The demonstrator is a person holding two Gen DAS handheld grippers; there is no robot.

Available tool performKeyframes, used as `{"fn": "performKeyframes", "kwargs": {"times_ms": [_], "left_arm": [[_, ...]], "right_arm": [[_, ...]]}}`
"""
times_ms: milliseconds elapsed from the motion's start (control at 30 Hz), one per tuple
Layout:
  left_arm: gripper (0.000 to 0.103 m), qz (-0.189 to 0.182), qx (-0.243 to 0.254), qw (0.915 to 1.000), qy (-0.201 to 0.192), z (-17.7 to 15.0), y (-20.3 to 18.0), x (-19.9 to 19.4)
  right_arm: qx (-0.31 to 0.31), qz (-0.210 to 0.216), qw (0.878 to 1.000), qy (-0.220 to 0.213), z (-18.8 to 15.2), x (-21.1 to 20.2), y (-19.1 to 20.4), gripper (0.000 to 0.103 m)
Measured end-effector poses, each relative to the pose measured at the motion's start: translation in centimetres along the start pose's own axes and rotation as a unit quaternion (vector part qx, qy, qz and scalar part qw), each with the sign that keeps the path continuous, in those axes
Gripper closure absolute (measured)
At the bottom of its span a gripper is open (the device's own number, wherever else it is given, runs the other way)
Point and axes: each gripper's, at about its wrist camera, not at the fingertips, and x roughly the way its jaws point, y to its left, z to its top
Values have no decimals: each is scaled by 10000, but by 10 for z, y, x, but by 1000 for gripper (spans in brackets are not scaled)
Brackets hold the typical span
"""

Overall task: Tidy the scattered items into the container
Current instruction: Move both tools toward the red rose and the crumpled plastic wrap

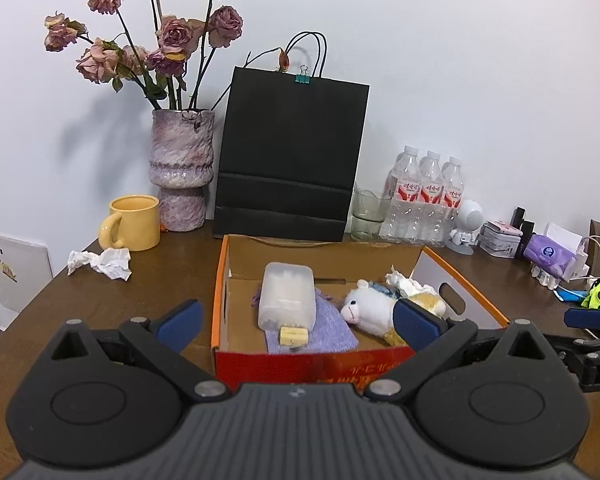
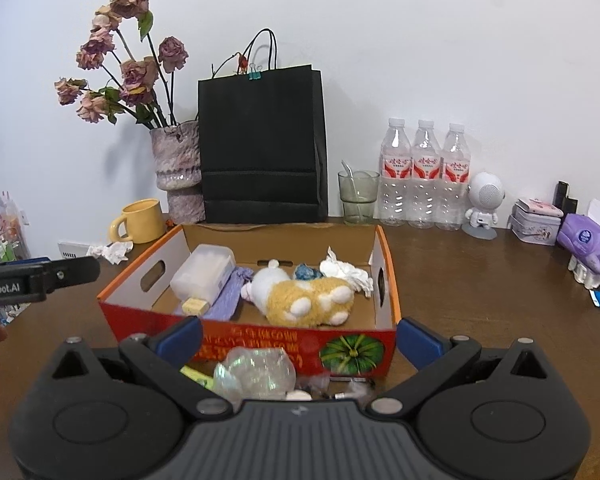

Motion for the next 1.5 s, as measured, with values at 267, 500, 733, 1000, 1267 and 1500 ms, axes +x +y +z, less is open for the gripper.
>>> {"fn": "performKeyframes", "kwargs": {"times_ms": [267, 500, 733, 1000, 1267, 1500], "left_arm": [[0, -31, 61, 9999, 88, -13, 1, -13], [0, -39, 153, 9994, 310, -31, 2, -18], [0, -60, 103, 9990, 435, -49, 7, -28], [0, 11, 59, 9979, 637, -60, 9, -27], [0, -105, 131, 9959, 887, -67, 3, -8], [0, -317, 230, 9942, 1002, -67, -7, 11]], "right_arm": [[81, -49, 9997, 204, -22, -8, -5, 0], [114, -31, 9990, 433, -42, -11, -7, 0], [111, -3, 9975, 694, -64, -11, -6, 0], [121, 91, 9963, 850, -78, -10, -2, 0], [83, 174, 9961, 864, -74, 12, 2, 0], [-139, 304, 9960, 830, -65, 34, 13, 6]]}}
